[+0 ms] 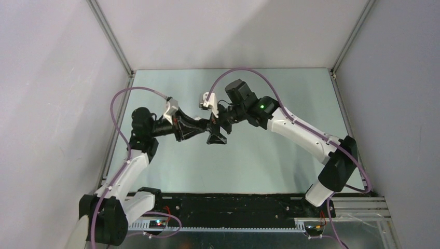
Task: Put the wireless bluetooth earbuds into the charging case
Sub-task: Close the charging case with the earbuds at the center of the board.
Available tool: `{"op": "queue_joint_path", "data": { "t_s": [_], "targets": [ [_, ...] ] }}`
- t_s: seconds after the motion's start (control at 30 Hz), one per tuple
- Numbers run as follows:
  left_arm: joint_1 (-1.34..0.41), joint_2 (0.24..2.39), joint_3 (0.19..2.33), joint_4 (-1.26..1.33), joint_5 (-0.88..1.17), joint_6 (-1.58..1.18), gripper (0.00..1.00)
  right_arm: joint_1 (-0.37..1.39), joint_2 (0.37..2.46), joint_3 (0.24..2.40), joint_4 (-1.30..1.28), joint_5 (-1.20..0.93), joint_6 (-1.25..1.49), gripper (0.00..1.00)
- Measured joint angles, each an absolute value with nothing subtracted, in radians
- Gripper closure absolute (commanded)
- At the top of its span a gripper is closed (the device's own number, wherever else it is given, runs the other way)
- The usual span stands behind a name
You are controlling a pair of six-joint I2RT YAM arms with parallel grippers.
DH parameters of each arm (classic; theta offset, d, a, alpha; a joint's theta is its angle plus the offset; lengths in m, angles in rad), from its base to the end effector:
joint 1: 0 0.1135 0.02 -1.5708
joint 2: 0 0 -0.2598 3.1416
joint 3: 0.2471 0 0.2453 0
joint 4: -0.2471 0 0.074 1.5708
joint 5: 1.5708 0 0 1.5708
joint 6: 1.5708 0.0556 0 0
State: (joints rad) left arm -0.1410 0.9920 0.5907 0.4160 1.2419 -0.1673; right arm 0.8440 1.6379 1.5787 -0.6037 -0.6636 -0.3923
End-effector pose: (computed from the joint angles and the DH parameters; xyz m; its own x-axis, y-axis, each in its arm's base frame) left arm 0.2027 -0.0819 0.2947 -0.1492 -0.0331 -0.9882 0.9710 0.1838 -0.1528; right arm 0.2211 0.3002 0.3460 -0.0295 -0.4864 -0.8733 -0.9984 -0.0274 0.0489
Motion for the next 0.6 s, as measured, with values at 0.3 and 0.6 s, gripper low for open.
{"op": "queue_joint_path", "data": {
  "t_s": [0.3,0.6],
  "targets": [
    [-0.124,1.122,0.639,0.422,1.129,-0.396,1.00,0.883,1.565,1.468,-0.542,-0.377,-0.445,0.01],
    [-0.109,1.322,0.635,0.427,0.965,-0.579,0.99,0.596,1.529,1.351,-0.557,-0.347,-0.299,0.02]
  ]
}}
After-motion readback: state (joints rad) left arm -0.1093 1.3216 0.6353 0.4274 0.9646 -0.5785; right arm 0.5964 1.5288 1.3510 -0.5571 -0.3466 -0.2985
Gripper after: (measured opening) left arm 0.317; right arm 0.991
